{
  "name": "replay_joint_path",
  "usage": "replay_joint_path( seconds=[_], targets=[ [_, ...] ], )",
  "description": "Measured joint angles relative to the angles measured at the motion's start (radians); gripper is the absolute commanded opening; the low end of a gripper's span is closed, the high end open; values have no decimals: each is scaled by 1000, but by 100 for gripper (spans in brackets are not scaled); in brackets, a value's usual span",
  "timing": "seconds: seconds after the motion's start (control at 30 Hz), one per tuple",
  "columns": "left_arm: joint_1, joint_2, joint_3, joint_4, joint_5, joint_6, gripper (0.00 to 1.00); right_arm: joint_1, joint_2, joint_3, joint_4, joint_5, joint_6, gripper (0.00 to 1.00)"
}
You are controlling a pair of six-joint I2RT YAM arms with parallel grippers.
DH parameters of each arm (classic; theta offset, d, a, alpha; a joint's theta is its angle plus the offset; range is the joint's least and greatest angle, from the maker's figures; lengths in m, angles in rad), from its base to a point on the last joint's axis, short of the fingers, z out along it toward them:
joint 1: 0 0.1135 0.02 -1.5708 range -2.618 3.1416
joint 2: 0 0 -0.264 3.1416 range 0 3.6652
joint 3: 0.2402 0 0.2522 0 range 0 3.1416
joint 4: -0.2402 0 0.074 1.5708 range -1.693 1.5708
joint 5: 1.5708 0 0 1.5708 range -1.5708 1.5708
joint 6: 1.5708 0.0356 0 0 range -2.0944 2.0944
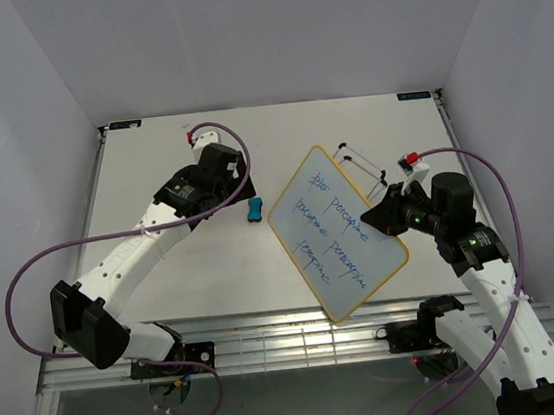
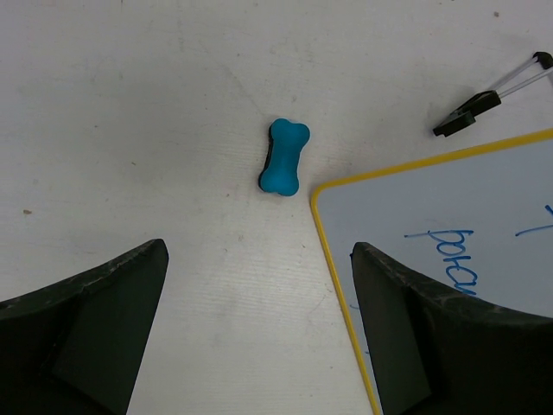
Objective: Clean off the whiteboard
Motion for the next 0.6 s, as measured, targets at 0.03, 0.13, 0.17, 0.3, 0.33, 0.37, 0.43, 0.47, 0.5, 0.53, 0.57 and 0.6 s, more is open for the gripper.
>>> replay_joint_path(
  seconds=[0.03, 0.13, 0.17, 0.3, 0.33, 0.37, 0.43, 0.47, 0.5, 0.53, 0.57, 0.6],
  targets=[
    [0, 0, 1, -2, -1, 4, 98, 0, 2, 0, 1, -1, 1, 8],
    [0, -7, 1, -21, -14, 7, 98, 0, 7, 6, -1, -3, 2, 8],
    [0, -17, -5, -18, -19, 5, 98, 0, 9, 9, -1, -4, 2, 8],
    [0, -85, -72, -9, -29, 3, 98, 1, 9, 13, -9, -5, -1, 8],
    [0, -95, -85, -8, -26, 4, 98, 1, 6, 16, -14, -7, -3, 8],
    [0, -95, -91, -7, -22, 4, 98, 1, 2, 19, -21, -8, -5, 8],
    [0, -67, -91, 6, -11, 3, 98, 1, -10, 26, -37, -7, -11, 8],
    [0, -46, -91, 17, -4, 3, 98, 1, -15, 30, -46, -6, -17, 8],
    [0, -21, -91, 24, 2, 2, 98, 1, -18, 37, -55, -4, -23, 8],
    [0, 10, -91, 31, 6, 0, 98, 2, -17, 45, -64, 0, -29, 8],
    [0, 42, -91, 36, 10, -1, 98, 2, -14, 52, -73, 3, -36, 8],
    [0, 83, -92, 39, 12, -3, 98, 2, -11, 60, -81, 6, -43, 8]
  ],
)
